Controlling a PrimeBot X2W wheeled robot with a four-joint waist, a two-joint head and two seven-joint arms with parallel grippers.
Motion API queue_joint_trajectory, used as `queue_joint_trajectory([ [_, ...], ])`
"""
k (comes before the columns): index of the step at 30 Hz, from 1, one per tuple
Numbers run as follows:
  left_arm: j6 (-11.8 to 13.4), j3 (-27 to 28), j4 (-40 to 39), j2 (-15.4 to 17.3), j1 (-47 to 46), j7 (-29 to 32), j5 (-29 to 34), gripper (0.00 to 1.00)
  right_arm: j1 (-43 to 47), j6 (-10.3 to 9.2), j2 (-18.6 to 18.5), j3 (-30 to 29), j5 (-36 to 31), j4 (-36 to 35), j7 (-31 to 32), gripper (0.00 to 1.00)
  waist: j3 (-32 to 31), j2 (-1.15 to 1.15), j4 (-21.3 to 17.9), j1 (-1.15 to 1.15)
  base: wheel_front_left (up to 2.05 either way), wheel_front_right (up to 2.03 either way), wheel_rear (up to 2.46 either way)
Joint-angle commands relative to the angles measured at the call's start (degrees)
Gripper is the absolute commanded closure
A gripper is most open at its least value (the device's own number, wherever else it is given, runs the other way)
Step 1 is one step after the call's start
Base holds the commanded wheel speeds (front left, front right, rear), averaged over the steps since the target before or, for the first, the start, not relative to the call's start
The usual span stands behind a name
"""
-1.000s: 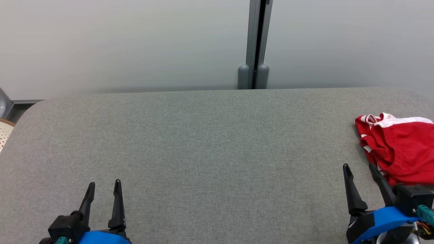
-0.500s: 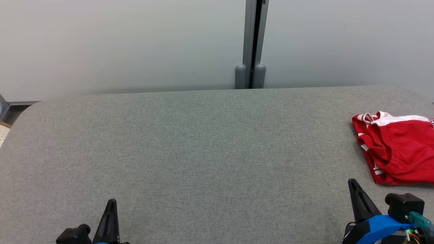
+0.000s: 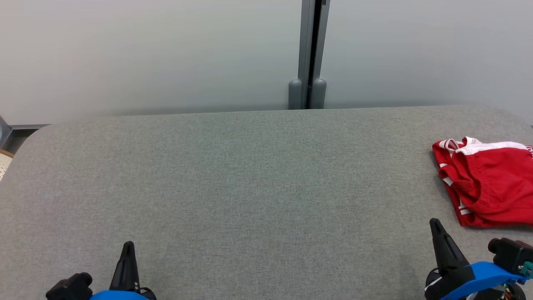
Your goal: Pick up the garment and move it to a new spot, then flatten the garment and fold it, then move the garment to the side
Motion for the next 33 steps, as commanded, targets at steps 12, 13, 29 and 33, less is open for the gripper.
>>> queue_joint_trajectory([
  [12, -0.6, 1.9, -2.0, -0.4, -3.0, 2.9, -10.4, 1.0, -2.5, 0.01, -0.2, -0.2, 12.2, -0.1, 1.0, 1.0, 0.0, 0.0, 0.0, 0.0, 0.0, 0.0, 0.0],
  [13, -0.7, 2.0, -2.0, -0.4, -3.1, 3.1, -11.2, 1.0, -2.5, 0.01, -0.2, -0.2, 13.0, 0.0, 1.1, 1.0, 0.0, 0.0, 0.0, 0.0, 0.0, 0.0, 0.0],
  [29, -1.1, 3.7, -3.0, -1.1, -4.4, 6.3, -22.4, 1.0, -3.6, 0.01, -0.3, -0.4, 25.8, 0.8, 2.1, 1.0, 0.0, 0.0, 0.0, 0.0, 0.0, 0.0, 0.0],
  [33, -1.2, 4.1, -3.3, -1.2, -4.7, 7.0, -24.9, 1.0, -3.9, 0.01, -0.3, -0.4, 28.6, 1.0, 2.4, 1.0, 0.0, 0.0, 0.0, 0.0, 0.0, 0.0, 0.0],
])
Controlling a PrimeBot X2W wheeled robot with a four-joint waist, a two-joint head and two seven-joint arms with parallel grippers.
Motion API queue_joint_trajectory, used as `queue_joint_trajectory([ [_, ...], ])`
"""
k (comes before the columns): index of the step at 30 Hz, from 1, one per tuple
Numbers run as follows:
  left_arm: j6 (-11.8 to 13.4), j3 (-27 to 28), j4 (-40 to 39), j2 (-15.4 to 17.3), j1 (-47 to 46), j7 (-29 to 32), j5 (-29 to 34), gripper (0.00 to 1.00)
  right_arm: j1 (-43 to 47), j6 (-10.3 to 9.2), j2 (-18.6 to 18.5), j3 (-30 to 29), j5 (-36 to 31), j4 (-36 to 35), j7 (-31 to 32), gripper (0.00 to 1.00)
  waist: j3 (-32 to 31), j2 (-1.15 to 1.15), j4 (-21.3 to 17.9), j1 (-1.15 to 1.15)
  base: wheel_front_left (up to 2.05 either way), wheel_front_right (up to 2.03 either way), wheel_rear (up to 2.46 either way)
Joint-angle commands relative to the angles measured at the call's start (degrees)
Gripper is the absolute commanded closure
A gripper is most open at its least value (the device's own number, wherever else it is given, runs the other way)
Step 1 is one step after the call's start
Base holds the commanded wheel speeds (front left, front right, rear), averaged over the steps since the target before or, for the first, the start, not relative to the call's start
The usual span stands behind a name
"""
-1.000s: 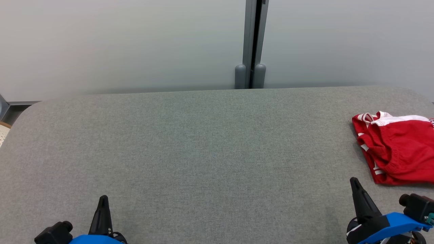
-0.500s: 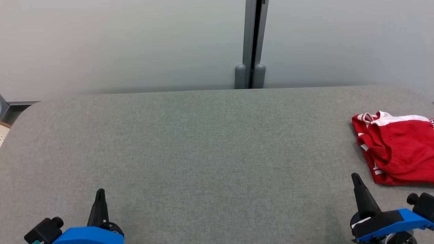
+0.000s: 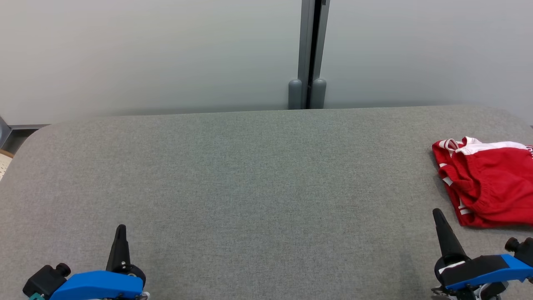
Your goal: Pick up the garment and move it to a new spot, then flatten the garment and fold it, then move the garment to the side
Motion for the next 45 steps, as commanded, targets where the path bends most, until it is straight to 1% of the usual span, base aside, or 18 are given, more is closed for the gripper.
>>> queue_joint_trajectory([
  [1, -0.3, 0.5, -0.9, 0.1, -1.6, 0.3, -1.3, 1.0, -1.6, 0.02, -0.3, -0.1, 1.6, -0.4, 0.2, 1.0, 0.0, 0.0, 0.0, 0.0, 0.0, 0.0, 0.0],
  [24, -0.8, 2.4, -2.0, -0.7, -3.1, 4.0, -13.9, 1.0, -2.8, 0.03, -0.4, -0.3, 16.1, 0.6, 1.4, 1.0, 0.0, 0.0, 0.0, 0.0, 0.0, 0.0, 0.0],
  [45, -1.3, 3.8, -2.8, -1.2, -4.1, 6.7, -23.0, 1.0, -3.7, 0.03, -0.4, -0.5, 26.4, 1.3, 2.2, 1.0, 0.0, 0.0, 0.0, 0.0, 0.0, 0.0, 0.0],
])
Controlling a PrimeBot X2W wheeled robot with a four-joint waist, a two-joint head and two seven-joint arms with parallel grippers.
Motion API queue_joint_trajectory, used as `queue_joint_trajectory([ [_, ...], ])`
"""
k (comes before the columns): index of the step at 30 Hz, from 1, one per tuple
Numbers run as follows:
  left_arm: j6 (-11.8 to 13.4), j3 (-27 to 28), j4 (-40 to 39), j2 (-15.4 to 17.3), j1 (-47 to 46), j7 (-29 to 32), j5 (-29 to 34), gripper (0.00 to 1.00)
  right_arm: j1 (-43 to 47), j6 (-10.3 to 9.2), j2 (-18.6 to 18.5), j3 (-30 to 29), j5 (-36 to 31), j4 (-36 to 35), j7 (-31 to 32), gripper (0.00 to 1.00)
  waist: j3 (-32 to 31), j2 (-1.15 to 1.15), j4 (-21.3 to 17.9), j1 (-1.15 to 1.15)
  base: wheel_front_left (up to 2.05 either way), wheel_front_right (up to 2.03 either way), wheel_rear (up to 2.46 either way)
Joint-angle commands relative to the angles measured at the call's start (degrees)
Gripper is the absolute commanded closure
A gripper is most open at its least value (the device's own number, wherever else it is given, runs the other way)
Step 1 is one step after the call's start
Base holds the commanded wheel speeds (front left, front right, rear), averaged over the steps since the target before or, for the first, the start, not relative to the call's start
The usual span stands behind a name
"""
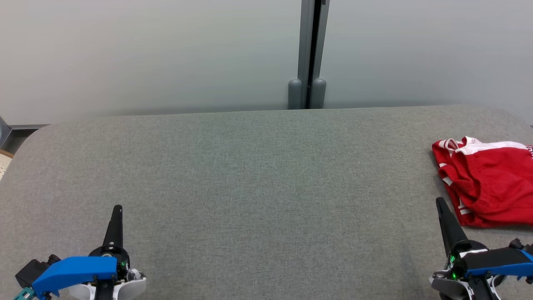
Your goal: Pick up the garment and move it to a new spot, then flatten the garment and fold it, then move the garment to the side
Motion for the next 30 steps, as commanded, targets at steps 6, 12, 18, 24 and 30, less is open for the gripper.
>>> queue_joint_trajectory([
  [6, -0.4, 0.6, -0.7, -0.1, -1.3, 0.8, -2.8, 1.0, -1.3, 0.04, -0.3, -0.2, 3.3, 0.1, 0.3, 1.0, 0.0, 0.0, 0.0, 0.0, 0.0, 0.0, 0.0],
  [12, -0.5, 1.0, -0.9, -0.2, -1.5, 1.5, -5.2, 1.0, -1.4, 0.04, -0.4, -0.2, 6.0, 0.3, 0.5, 1.0, 0.0, 0.0, 0.0, 0.0, 0.0, 0.0, 0.0],
  [18, -0.6, 1.3, -1.1, -0.4, -1.8, 2.2, -7.4, 1.0, -1.6, 0.04, -0.4, -0.3, 8.6, 0.5, 0.7, 1.0, 0.0, 0.0, 0.0, 0.0, 0.0, 0.0, 0.0],
  [24, -0.8, 1.6, -1.2, -0.5, -2.0, 2.8, -9.5, 1.0, -1.7, 0.04, -0.4, -0.3, 11.0, 0.6, 0.9, 1.0, 0.0, 0.0, 0.0, 0.0, 0.0, 0.0, 0.0],
  [30, -0.8, 1.9, -1.4, -0.6, -2.3, 3.4, -11.6, 1.0, -2.0, 0.04, -0.4, -0.3, 13.3, 0.8, 1.1, 1.0, 0.0, 0.0, 0.0, 0.0, 0.0, 0.0, 0.0],
])
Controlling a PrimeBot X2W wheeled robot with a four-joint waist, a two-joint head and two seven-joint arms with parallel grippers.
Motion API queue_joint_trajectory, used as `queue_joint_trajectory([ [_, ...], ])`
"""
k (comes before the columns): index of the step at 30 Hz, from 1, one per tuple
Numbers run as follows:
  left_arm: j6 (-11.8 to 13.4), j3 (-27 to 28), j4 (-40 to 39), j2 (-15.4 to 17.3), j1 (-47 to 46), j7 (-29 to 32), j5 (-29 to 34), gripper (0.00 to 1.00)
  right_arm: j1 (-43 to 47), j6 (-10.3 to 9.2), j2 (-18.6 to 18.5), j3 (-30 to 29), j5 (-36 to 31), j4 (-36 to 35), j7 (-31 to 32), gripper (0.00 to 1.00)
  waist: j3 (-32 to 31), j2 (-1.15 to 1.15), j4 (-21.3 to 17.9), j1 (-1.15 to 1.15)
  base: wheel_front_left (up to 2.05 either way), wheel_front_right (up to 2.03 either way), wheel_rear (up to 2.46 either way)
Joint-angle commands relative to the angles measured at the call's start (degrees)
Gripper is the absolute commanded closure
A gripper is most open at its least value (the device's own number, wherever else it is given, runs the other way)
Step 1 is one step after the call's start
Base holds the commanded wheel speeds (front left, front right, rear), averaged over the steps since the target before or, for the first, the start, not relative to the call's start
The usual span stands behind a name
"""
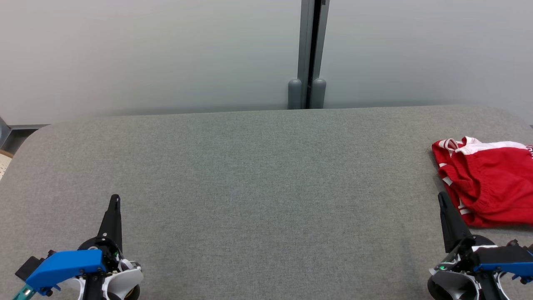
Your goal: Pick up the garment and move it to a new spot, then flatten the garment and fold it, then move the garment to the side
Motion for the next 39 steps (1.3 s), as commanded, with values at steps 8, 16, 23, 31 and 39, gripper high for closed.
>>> queue_joint_trajectory([
  [8, -0.5, 0.3, -0.2, -0.1, -0.8, 0.3, -0.8, 1.0, -0.7, 0.04, -0.3, -0.1, 0.9, 0.1, 0.2, 1.0, 0.0, 0.0, 0.0, 0.0, 0.0, 0.0, 0.0],
  [16, -0.5, 0.3, -0.3, -0.1, -0.8, 0.3, -0.8, 1.0, -0.7, 0.04, -0.3, -0.1, 0.9, 0.1, 0.2, 1.0, 0.0, 0.0, 0.0, 0.0, 0.0, 0.0, 0.0],
  [23, -0.5, 0.3, -0.2, -0.1, -0.8, 0.3, -0.8, 1.0, -0.7, 0.04, -0.3, -0.1, 0.9, 0.1, 0.2, 1.0, 0.0, 0.0, 0.0, 0.0, 0.0, 0.0, 0.0],
  [31, -0.6, 0.3, -0.3, -0.1, -0.8, 0.3, -0.8, 1.0, -0.7, 0.04, -0.3, -0.1, 0.9, 0.1, 0.2, 1.0, 0.0, 0.0, 0.0, 0.0, 0.0, 0.0, 0.0],
  [39, -0.6, 0.3, -0.3, -0.1, -0.8, 0.3, -0.8, 1.0, -0.7, 0.04, -0.3, -0.1, 0.9, 0.1, 0.2, 1.0, 0.0, 0.0, 0.0, 0.0, 0.0, 0.0, 0.0],
])
